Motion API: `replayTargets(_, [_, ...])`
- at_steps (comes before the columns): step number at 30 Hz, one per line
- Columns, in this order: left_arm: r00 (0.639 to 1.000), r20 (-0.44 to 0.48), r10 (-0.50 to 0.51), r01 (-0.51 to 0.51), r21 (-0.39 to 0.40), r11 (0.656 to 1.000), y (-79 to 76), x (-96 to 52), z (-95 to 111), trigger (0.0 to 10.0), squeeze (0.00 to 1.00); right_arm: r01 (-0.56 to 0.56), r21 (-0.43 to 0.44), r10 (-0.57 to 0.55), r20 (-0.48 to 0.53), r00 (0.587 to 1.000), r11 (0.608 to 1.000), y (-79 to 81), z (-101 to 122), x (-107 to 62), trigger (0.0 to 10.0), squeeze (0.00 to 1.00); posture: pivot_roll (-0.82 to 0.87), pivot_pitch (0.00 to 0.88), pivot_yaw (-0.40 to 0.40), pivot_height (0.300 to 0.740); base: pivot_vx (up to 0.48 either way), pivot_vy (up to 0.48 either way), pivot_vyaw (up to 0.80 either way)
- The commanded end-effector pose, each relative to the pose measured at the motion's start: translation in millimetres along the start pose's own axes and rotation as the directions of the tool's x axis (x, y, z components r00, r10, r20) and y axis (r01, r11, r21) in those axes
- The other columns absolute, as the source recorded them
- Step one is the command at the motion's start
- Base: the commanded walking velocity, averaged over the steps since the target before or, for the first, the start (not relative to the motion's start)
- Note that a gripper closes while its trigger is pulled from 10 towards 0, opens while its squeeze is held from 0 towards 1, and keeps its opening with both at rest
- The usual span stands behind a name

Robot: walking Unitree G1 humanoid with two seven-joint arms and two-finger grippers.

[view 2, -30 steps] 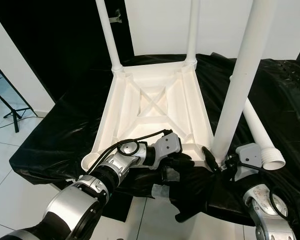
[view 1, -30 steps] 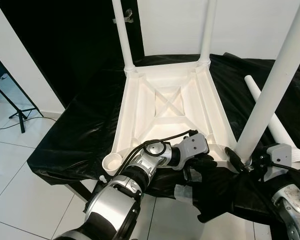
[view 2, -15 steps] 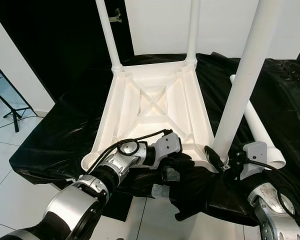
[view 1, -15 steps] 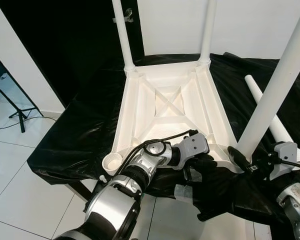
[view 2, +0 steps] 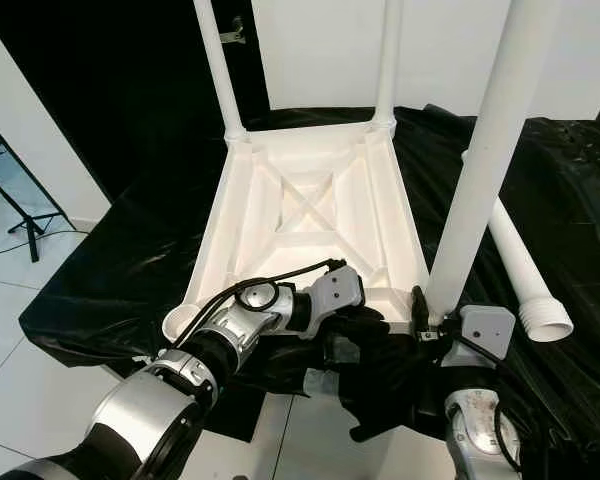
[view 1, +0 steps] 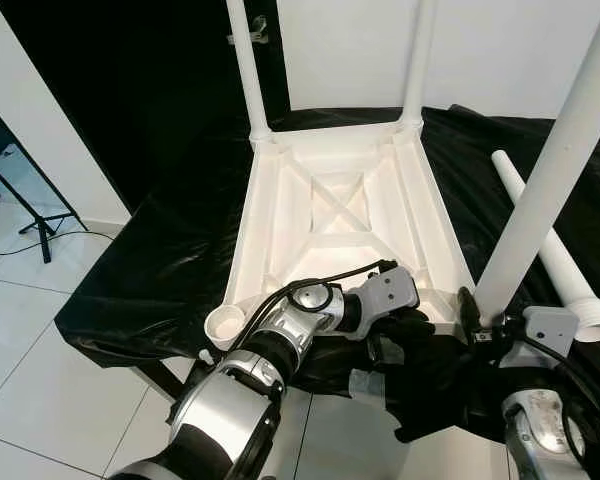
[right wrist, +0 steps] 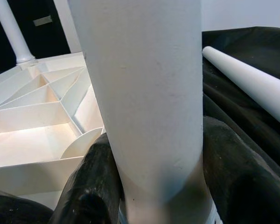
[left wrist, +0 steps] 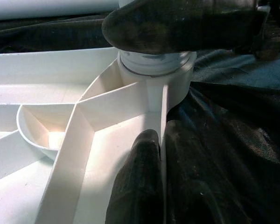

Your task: Building children table

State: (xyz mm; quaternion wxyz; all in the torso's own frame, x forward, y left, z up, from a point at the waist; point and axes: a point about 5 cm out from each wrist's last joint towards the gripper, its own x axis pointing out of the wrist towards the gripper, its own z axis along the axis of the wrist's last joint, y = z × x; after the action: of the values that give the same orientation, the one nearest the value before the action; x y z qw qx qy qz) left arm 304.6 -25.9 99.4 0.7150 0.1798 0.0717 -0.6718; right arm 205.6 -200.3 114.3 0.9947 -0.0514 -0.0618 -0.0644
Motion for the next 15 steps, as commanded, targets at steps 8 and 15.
replayTargets(8, [0.985,-0.138,0.107,-0.124,-0.127,0.984,-11.8,-2.3,-39,10.0,0.00,-0.017,0.017,0.018,-0.033,0.999,1.000,-0.2,-8,5.6,10.0,1.00,0.02,0.000,0.074,0.740,0.000,0.000,0.00])
replayTargets(15, [0.985,-0.139,0.107,-0.125,-0.127,0.984,-11.6,-2.0,-39,10.0,0.00,-0.242,-0.038,0.243,0.019,0.970,0.970,6.5,1,7.2,10.0,0.00,0.02,0.000,0.068,0.740,0.000,0.000,0.00])
